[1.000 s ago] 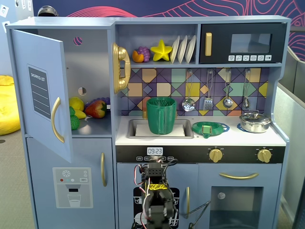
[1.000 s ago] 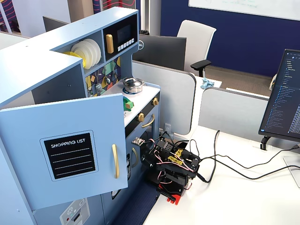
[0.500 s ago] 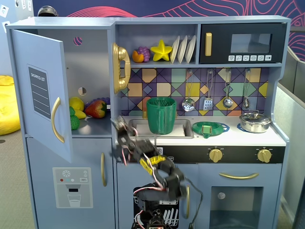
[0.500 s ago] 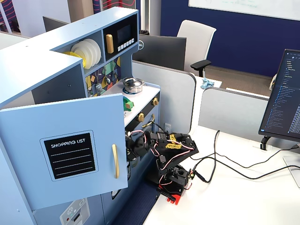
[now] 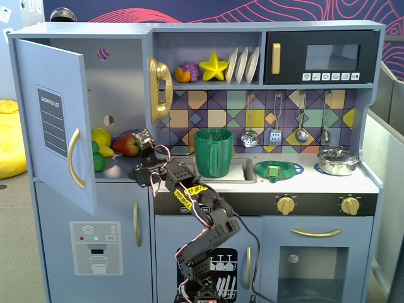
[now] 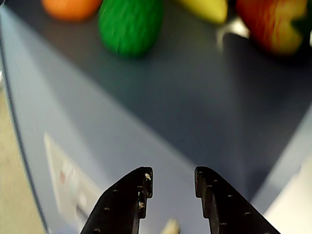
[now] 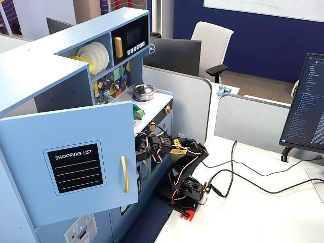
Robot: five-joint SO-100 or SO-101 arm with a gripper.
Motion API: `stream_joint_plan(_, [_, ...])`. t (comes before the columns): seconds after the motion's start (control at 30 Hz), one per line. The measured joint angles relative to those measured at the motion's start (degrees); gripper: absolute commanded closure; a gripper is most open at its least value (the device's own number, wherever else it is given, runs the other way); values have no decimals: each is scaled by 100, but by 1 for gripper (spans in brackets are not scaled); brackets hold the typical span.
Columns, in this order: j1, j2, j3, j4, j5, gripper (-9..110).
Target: Pick up the green pineapple from the left cabinet and place it in the green recipient
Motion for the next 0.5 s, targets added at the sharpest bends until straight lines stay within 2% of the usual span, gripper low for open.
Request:
stream_joint_plan(0.37, [-44, -694, -132, -1573, 844, 78])
stream_joint_plan(0.5, [-62, -958, -132, -2417, 1020, 75])
